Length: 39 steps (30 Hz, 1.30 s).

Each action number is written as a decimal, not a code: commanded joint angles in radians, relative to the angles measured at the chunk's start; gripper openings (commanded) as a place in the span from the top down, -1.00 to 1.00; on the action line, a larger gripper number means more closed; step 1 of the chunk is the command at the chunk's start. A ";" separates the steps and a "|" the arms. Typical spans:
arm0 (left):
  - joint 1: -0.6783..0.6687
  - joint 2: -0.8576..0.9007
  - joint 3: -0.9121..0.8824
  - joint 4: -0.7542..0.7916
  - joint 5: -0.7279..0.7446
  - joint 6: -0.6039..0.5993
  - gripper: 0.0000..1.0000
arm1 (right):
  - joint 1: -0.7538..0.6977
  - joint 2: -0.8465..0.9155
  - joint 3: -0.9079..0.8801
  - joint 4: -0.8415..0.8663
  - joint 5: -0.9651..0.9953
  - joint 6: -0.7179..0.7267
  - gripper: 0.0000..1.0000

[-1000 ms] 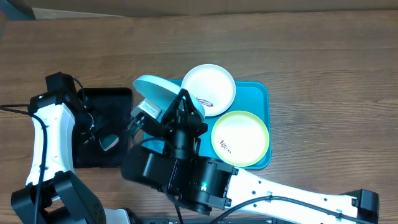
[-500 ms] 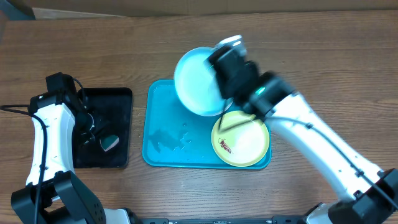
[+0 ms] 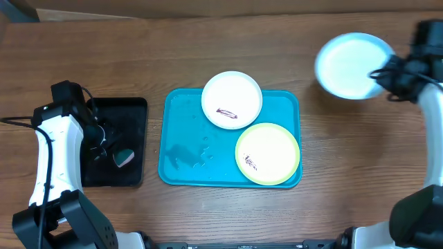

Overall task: Clean dirty plates on tray and stack at the side
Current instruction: 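Lift the cleaned plate with the right gripper and carry it right, then set the plate down on the table right of the tray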

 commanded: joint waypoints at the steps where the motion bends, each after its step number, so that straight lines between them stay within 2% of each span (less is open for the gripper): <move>1: 0.003 -0.002 -0.003 0.007 0.014 0.022 0.92 | -0.073 -0.015 -0.074 0.042 -0.115 0.010 0.93; 10: 0.003 -0.002 -0.003 0.011 0.014 0.023 0.91 | -0.102 -0.011 -0.324 0.294 -0.126 0.011 0.92; 17: 0.003 -0.002 -0.003 0.012 0.014 0.023 0.91 | -0.101 -0.011 -0.441 0.422 -0.126 0.011 0.92; 20: 0.003 -0.002 -0.003 0.012 0.014 0.023 0.92 | -0.101 -0.010 -0.460 0.442 -0.126 0.011 0.66; 23: 0.003 -0.002 -0.003 0.012 0.014 0.023 0.91 | -0.101 -0.010 -0.466 0.440 -0.127 0.016 0.65; 25: 0.003 -0.002 -0.003 0.012 0.014 0.022 0.92 | -0.101 -0.010 -0.466 0.441 -0.159 0.026 0.46; 29: 0.003 -0.002 -0.003 0.015 0.015 0.022 0.91 | -0.076 -0.010 -0.466 0.487 -0.433 -0.008 0.27; 31: 0.003 -0.002 -0.003 0.015 0.014 0.023 0.91 | -0.030 -0.010 -0.466 0.544 -0.611 -0.055 0.10; 34: 0.003 -0.002 -0.003 0.015 0.014 0.023 0.92 | 0.076 -0.010 -0.466 0.617 -0.689 -0.075 -0.29; 37: 0.003 -0.002 -0.003 0.014 0.014 0.023 0.92 | 0.229 -0.009 -0.466 0.670 -0.630 -0.131 -0.63; 39: 0.003 -0.002 -0.003 0.014 0.014 0.023 0.92 | 0.343 -0.005 -0.466 0.694 -0.504 -0.161 -0.78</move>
